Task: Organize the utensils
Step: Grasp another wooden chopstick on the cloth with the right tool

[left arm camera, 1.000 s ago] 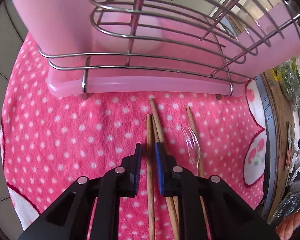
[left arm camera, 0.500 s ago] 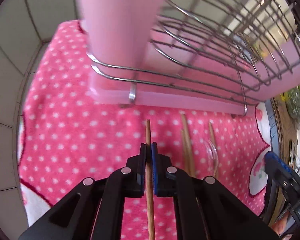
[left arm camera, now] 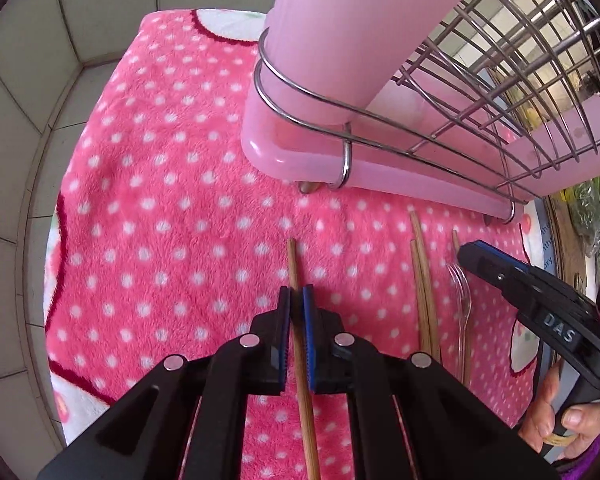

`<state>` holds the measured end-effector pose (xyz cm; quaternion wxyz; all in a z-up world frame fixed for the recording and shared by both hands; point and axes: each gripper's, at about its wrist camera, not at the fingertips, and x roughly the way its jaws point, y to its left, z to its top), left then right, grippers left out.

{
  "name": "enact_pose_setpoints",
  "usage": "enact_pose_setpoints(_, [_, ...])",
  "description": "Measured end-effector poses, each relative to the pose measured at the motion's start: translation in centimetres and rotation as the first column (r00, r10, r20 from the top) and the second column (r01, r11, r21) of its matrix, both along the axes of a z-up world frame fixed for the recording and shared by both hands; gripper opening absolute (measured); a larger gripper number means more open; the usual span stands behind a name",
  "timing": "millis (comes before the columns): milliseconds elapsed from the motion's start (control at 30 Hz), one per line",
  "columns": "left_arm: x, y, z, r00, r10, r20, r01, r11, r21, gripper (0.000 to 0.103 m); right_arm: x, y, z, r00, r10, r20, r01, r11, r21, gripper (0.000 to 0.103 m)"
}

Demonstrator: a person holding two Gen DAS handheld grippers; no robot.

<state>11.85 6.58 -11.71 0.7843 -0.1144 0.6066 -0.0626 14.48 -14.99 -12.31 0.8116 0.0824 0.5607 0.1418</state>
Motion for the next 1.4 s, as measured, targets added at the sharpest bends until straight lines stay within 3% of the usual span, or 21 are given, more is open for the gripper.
enact_pose_setpoints(167, [1.3, -2.1, -0.7, 1.0, -0.022, -0.012, 0.022, 1.0, 0.008, 0.007, 0.3, 1.1, -0.9, 1.0, 0.002, 0.012, -0.001, 0.998, -0.06, 0.019])
enact_pose_setpoints(233, [2.1, -2.8, -0.9, 0.999, -0.024, -0.022, 0.025, 1.0, 0.015, 0.007, 0.3, 1.3, -1.0, 1.0, -0.003, 0.025, 0.005, 0.997, -0.082, 0.009])
enact_pose_setpoints(567, [2.7, -4.3, -0.8, 1.0, -0.018, 0.009, 0.018, 0.997, 0.078, 0.006, -1.4, -1.3, -0.4, 0.997, -0.061, 0.052, 0.061, 0.998, 0.01, 0.005])
enact_pose_setpoints(700, [2.2, -4.0, -0.7, 0.999, 0.043, 0.008, -0.043, 0.999, 0.022, 0.005, -2.3, -2.6, 0.0, 0.994, -0.085, 0.07, 0.083, 0.996, 0.031, 0.005])
enact_pose_setpoints(867, [1.9, -4.0, -0.5, 0.998, 0.052, 0.016, -0.052, 0.999, 0.002, 0.005, -2.7, -4.9, 0.2, 0.989, -0.124, 0.08, 0.123, 0.992, 0.015, 0.005])
enact_pose_setpoints(1233, [2.6, -4.3, -1.3, 0.999, 0.025, -0.02, -0.025, 0.999, 0.03, 0.007, -1.9, -6.8, 0.2, 0.99, -0.136, 0.03, 0.136, 0.991, 0.012, 0.006])
enact_pose_setpoints(1400, [3.7, -4.2, -1.0, 0.999, 0.018, -0.037, -0.017, 0.999, 0.032, 0.007, -2.1, -7.7, -0.2, 0.995, -0.095, -0.035, 0.095, 0.995, 0.017, 0.006])
